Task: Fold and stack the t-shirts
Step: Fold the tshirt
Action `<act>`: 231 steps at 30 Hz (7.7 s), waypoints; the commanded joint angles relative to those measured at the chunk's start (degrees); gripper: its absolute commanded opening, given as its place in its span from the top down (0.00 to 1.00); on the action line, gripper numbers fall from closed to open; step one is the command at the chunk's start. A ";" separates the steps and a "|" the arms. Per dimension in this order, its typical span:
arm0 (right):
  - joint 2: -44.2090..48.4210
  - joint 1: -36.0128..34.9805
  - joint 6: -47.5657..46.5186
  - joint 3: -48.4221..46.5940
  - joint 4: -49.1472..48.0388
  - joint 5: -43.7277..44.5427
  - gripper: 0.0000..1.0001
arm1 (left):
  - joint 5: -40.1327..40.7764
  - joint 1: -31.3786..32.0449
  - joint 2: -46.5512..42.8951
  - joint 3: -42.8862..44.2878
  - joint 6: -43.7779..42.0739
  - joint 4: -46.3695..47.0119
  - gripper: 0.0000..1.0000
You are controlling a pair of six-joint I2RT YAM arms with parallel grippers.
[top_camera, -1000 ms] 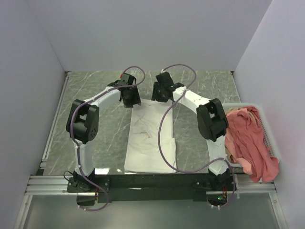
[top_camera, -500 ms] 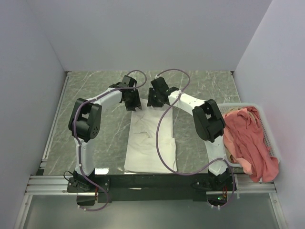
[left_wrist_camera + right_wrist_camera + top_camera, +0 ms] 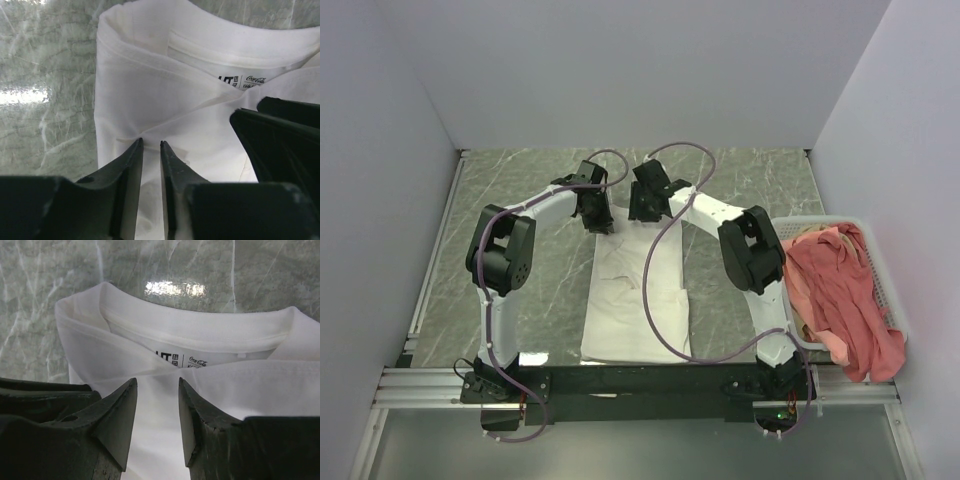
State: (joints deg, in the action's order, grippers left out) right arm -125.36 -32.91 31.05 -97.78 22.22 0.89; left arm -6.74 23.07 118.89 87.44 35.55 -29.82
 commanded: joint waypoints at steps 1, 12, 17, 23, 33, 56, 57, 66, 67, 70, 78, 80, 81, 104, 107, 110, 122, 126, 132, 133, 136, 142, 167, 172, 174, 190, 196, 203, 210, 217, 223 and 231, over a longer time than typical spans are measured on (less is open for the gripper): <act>-1.20 -0.23 0.15 -2.24 0.72 1.49 0.54 | -0.81 0.31 -0.59 0.01 -0.75 0.56 0.75; 3.01 -0.40 0.51 1.98 -3.41 -0.36 0.56 | -1.87 0.05 -5.33 -1.22 0.92 2.84 0.98; 1.70 -0.40 -0.02 -0.48 -1.31 0.52 0.57 | -2.92 -0.83 -7.53 -1.83 1.71 4.59 0.99; -0.49 -0.32 -0.11 -1.63 -0.95 0.61 0.57 | -3.89 -1.45 -8.94 -1.92 2.15 4.78 0.99; -3.49 -0.93 -0.81 -5.14 0.98 2.10 0.71 | -4.16 -1.80 -9.56 -2.89 2.15 4.51 0.99; -5.42 -2.51 -2.22 -6.64 2.57 6.59 0.75 | -3.36 -1.98 -6.30 -2.45 1.98 2.49 0.68; -5.42 -2.51 -2.13 -6.64 2.57 6.50 0.79 | -3.45 -1.98 -6.22 -2.54 2.07 2.58 0.66; -0.07 -2.51 -0.64 -1.29 -1.91 8.16 1.00 | -4.15 -2.06 -6.13 -2.89 2.15 3.02 0.61; 0.81 -2.43 -0.55 -0.58 -2.70 8.34 1.00 | -4.16 -2.06 -6.13 -2.97 2.15 3.10 0.62; 4.59 -2.43 -0.03 2.23 -6.21 9.13 1.00 | -4.51 -2.15 -6.04 -3.24 2.07 3.28 0.63; 10.31 -2.25 0.33 5.58 -9.03 11.24 1.00 | -4.95 -2.42 -5.42 -3.33 1.80 3.63 0.63; 9.70 -2.34 0.50 4.88 -8.07 12.03 1.00 | -5.21 -2.42 -5.25 -3.33 1.72 3.89 0.62; 9.35 -2.25 0.59 4.62 -7.98 12.12 1.00 | -5.30 -2.42 -5.07 -3.33 1.72 3.98 0.61; 14.35 2.49 6.04 8.37 -7.97 5.54 0.52 | 9.00 5.23 -9.47 0.09 -12.87 -3.31 0.36; 17.69 3.63 6.83 12.15 -9.91 4.48 0.52 | 10.08 6.28 -8.77 1.94 -14.28 -4.10 0.36; 19.97 4.69 7.10 14.88 -10.53 3.86 0.52 | 12.09 7.51 -7.19 4.05 -15.86 -5.85 0.35; 25.16 7.68 7.54 21.40 -13.08 2.63 0.52 | 13.60 12.00 -1.56 8.98 -21.49 -10.34 0.32; 25.43 7.86 7.71 22.10 -13.34 2.19 0.52 | 16.05 12.79 -0.50 8.98 -21.49 -10.87 0.32; 25.52 8.03 7.98 22.98 -14.22 1.58 0.52 | 21.32 13.40 0.90 9.50 -21.40 -11.13 0.32; 25.69 7.95 8.06 23.16 -14.39 1.49 0.53 | 22.12 13.49 1.43 9.59 -21.23 -11.39 0.32; 25.87 8.03 8.06 23.42 -14.66 1.31 0.53 | 24.05 13.49 2.04 9.77 -20.79 -11.31 0.33; 26.22 7.94 8.06 23.95 -15.01 1.23 0.53 | 27.48 13.49 1.87 9.77 -19.64 -11.31 0.38; 26.31 7.94 7.97 25.00 -16.24 -0.01 0.54 | 18.08 10.15 -2.52 8.10 -17.18 -7.71 0.91; 26.13 7.94 7.97 25.18 -16.50 -0.01 0.54 | 14.48 10.42 -6.21 5.64 -18.15 -4.55 0.52; 26.22 8.03 8.06 25.27 -16.68 -0.09 0.54 | 14.47 11.03 -6.57 5.55 -18.93 -4.19 0.46; 31.31 8.38 8.59 28.69 -17.56 4.21 0.54 | 20.45 13.67 2.57 12.31 -16.92 -8.14 0.50; 32.99 8.91 8.86 30.71 -18.26 4.65 0.54 | 22.82 14.02 3.89 13.02 -15.51 -9.11 0.53; 33.69 9.26 8.94 31.51 -18.44 4.48 0.55 | 22.39 14.28 4.42 12.32 -15.07 -8.41 0.57; 33.87 9.44 8.86 31.86 -18.53 4.13 0.55 | 24.75 14.55 5.03 12.58 -14.11 -8.41 0.68; 33.87 9.53 8.85 31.95 -18.79 3.69 0.55 | 28.62 14.46 4.51 12.85 -13.31 -9.55 0.89; 33.78 9.44 8.85 32.03 -18.97 2.89 0.55 | 29.24 13.85 2.14 12.41 -12.70 -9.99 1.00; 33.08 9.09 8.33 32.12 -20.02 0.79 0.55 | 26.26 10.25 -3.65 10.39 -10.85 -10.34 1.00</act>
State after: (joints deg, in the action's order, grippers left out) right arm -94.54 -23.86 39.57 -66.04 5.04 2.42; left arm 20.40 35.14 121.69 97.80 23.24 -40.18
